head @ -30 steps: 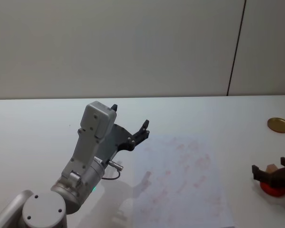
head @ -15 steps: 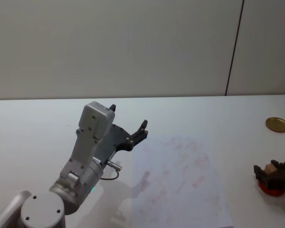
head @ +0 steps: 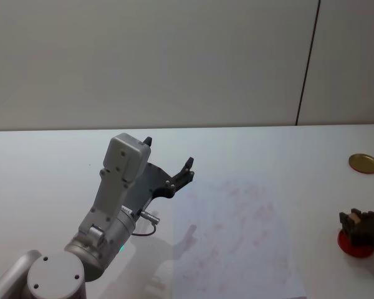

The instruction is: Use the one hand to pick up the stamp and affix it onto the A4 paper.

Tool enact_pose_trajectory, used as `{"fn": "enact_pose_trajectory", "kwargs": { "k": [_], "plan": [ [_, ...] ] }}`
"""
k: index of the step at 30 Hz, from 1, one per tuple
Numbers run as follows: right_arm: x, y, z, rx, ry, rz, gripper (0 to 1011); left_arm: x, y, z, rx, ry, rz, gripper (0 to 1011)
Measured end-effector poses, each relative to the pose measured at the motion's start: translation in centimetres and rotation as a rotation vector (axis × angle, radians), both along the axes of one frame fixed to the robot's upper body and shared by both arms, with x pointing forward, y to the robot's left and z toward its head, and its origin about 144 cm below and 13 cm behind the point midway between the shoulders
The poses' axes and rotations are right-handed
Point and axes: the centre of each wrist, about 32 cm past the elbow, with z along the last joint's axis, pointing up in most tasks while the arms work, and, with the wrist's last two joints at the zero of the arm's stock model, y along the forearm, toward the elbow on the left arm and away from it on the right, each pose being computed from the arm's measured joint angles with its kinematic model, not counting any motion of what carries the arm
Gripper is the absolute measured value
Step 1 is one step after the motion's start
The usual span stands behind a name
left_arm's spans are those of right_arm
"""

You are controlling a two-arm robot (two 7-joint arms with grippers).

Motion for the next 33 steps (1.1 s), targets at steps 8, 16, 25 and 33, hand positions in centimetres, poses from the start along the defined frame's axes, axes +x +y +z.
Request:
{"fn": "enact_pose_trajectory", "kwargs": {
  "k": [8, 16, 25, 33],
  "plan": [
    [0.1, 0.3, 0.7, -0.015, -0.049, 0.014, 217, 0.0, 0.0, 0.0, 0.0, 0.0, 0.0, 993],
    [0.7, 1.1, 2.0, -0.01, -0.113, 0.063, 218, 0.0, 0.0, 0.0, 0.0, 0.0, 0.0, 993],
    [2.2, 2.6, 3.2, 0.016, -0.148, 0.159, 218, 0.0, 0.0, 0.0, 0.0, 0.0, 0.0, 993],
    [3.7, 4.2, 3.3, 0.034, -0.131, 0.258, 218, 0.0, 0.0, 0.0, 0.0, 0.0, 0.0, 993]
  ]
}}
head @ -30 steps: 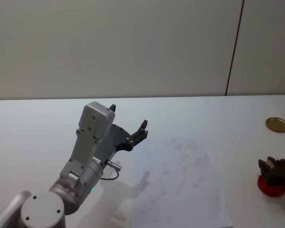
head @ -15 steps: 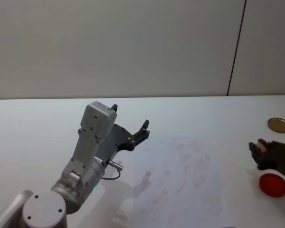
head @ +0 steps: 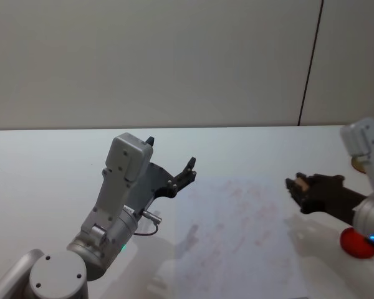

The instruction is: Use the one hand to pick up the stamp and affix it onto the A4 paper.

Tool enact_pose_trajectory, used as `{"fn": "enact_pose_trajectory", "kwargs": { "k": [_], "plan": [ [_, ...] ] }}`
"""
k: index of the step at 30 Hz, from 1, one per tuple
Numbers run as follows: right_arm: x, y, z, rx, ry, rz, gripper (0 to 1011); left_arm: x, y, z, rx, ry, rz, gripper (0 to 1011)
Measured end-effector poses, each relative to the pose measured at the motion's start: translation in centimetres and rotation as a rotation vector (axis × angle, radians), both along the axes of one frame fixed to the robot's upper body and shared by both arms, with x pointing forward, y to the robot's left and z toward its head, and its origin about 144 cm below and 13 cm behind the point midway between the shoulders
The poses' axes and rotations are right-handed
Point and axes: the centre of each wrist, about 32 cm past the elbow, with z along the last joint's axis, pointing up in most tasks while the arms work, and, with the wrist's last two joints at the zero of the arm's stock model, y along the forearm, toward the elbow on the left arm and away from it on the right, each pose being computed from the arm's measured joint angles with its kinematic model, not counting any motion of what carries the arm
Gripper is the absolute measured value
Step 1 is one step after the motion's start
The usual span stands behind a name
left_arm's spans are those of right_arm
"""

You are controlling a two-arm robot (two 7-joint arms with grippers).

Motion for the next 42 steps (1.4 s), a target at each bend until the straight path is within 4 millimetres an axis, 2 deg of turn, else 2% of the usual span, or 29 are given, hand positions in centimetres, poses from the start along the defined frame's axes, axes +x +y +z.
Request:
{"fn": "enact_pose_trajectory", "kwargs": {
  "k": [18, 42],
  "plan": [
    [2.2, 3.3, -1.7, -0.04, 0.063, 0.135, 218, 0.0, 0.0, 0.0, 0.0, 0.0, 0.0, 993],
    [2.5, 4.4, -2.2, -0.085, 0.065, 0.192, 218, 0.0, 0.0, 0.0, 0.0, 0.0, 0.0, 993]
  ]
}}
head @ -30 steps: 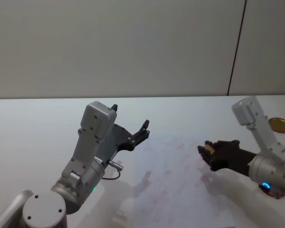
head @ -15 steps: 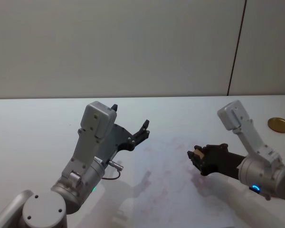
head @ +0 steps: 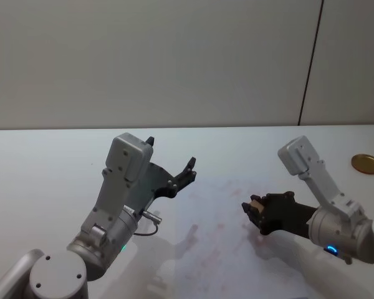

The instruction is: Use the one hand to pick up the stamp and affix it onto the A4 paper.

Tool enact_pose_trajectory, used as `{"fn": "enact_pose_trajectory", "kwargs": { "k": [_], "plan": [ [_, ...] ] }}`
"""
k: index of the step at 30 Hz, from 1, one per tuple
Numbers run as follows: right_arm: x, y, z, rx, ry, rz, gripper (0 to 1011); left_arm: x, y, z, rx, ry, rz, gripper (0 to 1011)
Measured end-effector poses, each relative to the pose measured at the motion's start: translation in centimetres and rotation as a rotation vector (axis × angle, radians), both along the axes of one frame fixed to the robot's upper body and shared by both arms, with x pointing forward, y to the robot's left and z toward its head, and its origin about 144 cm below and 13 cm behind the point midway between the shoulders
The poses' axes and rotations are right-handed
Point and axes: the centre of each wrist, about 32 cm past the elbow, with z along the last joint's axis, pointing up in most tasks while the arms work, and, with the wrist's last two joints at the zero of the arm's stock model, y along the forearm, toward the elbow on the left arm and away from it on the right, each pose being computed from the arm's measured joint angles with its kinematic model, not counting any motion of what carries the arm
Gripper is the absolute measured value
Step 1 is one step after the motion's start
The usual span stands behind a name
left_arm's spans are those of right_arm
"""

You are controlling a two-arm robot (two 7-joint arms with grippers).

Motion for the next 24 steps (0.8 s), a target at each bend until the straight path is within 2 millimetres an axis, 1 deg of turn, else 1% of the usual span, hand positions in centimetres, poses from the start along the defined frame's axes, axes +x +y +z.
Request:
{"fn": "enact_pose_trajectory", "kwargs": {
  "k": [24],
  "plan": [
    [0.5, 0.0, -1.7, -0.035, 0.033, 0.001, 218, 0.0, 0.0, 0.0, 0.0, 0.0, 0.0, 993]
  ]
}}
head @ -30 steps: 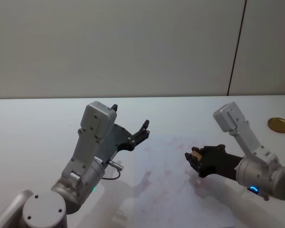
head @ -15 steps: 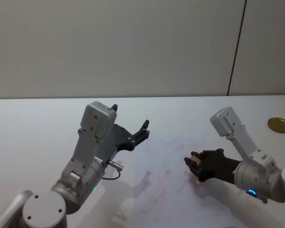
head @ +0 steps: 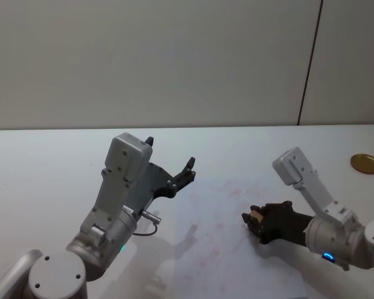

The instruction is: Use the one hand to pick up the stamp and affix it onto the A4 paper.

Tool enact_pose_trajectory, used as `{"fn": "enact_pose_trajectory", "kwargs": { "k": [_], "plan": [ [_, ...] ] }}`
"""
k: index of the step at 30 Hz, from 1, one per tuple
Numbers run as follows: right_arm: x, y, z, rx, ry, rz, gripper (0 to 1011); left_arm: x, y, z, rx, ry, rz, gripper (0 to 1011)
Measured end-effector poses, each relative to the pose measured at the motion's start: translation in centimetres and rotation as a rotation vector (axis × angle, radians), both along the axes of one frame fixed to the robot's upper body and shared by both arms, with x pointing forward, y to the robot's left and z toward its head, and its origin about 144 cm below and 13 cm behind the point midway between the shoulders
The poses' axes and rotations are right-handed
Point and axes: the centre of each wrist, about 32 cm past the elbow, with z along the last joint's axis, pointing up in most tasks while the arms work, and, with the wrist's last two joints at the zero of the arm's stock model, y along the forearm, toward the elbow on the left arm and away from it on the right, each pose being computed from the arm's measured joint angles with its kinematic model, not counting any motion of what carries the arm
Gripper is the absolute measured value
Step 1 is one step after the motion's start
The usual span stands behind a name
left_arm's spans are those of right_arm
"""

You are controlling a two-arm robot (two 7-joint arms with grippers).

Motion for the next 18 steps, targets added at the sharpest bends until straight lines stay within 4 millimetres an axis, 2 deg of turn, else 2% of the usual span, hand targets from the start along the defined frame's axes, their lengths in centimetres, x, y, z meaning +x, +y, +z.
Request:
{"fn": "enact_pose_trajectory", "kwargs": {
  "k": [18],
  "plan": [
    [0.27, 0.06, -0.42, -0.007, 0.011, 0.003, 218, 0.0, 0.0, 0.0, 0.0, 0.0, 0.0, 993]
  ]
}}
